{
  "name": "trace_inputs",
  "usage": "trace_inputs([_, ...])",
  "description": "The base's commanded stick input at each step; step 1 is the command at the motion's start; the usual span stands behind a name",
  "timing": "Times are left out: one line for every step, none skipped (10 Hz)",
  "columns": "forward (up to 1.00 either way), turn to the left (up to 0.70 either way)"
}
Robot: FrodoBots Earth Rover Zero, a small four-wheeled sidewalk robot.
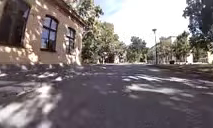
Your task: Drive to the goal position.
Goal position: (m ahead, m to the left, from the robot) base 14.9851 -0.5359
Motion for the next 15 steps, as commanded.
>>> trace_inputs([0.70, 0.00])
trace_inputs([0.70, 0.00])
trace_inputs([0.70, 0.00])
trace_inputs([0.70, 0.00])
trace_inputs([0.70, 0.00])
trace_inputs([0.70, 0.00])
trace_inputs([0.70, 0.00])
trace_inputs([0.70, 0.00])
trace_inputs([0.70, 0.00])
trace_inputs([0.70, 0.00])
trace_inputs([0.70, 0.00])
trace_inputs([0.70, 0.00])
trace_inputs([0.70, 0.00])
trace_inputs([0.70, 0.00])
trace_inputs([0.70, 0.00])
